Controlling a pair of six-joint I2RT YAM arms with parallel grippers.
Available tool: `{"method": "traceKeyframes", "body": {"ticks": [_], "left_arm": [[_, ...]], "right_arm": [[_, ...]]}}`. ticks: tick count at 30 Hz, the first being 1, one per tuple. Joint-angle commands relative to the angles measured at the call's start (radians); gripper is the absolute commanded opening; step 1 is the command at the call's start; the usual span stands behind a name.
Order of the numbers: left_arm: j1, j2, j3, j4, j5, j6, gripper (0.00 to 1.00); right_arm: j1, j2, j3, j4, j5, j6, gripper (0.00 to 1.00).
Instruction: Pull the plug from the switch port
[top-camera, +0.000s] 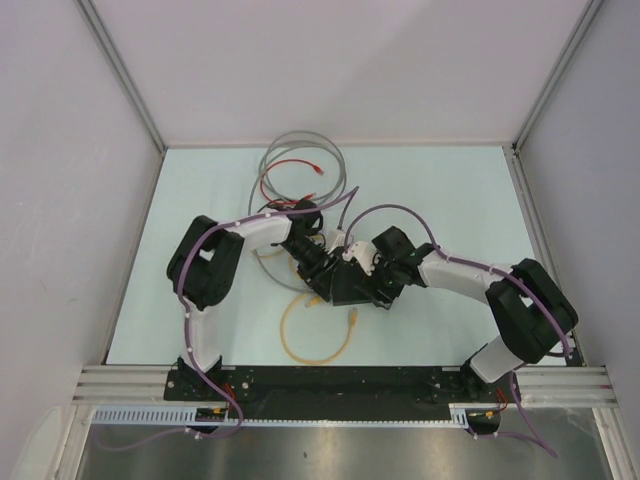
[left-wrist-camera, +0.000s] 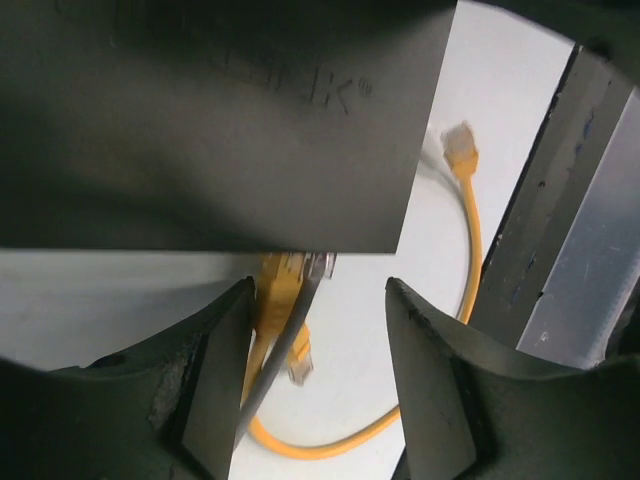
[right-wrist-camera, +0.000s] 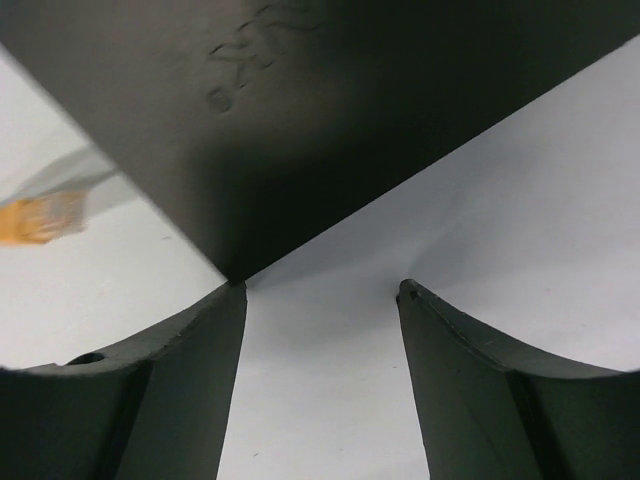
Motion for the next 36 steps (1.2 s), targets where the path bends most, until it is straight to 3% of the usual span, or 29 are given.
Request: {"method": "traceKeyframes", "body": {"ticks": [1,7,15,21,26,36], "left_arm": [[-0.044,0.061,0.106,-0.015,0.094,-0.018,0.59],[-0.058,0.099,0.21,-0.029,0.112,-0.038,0.6],[-0.012,0.059,0.301,-0.064,0.048,-0.022,0.68],[0.044,0.056,0.238,-0.09,0.048,0.004,0.67],[0.051,0.018,0.137,0.005,0.079,-0.039,0.68],[0.051,0.016,0.029,0.114,0.161,-0.119,0.67]], "right_arm": [[-0.028,0.015,0.032,0.104,0.147,0.038,0.66],[-0.204,0.031,0.084,0.146,0.195,0.078,0.64],[-0.292,0.004,0.147,0.024,-0.026,0.075,0.64],[-0.2,-0.085,0.14,-0.088,-0.127,0.033,0.64],[-0.047,-0.113,0.051,-0.084,-0.109,-0.03,0.74],[0.027,-0.023,0.003,0.103,0.181,-0.025,0.73]]}}
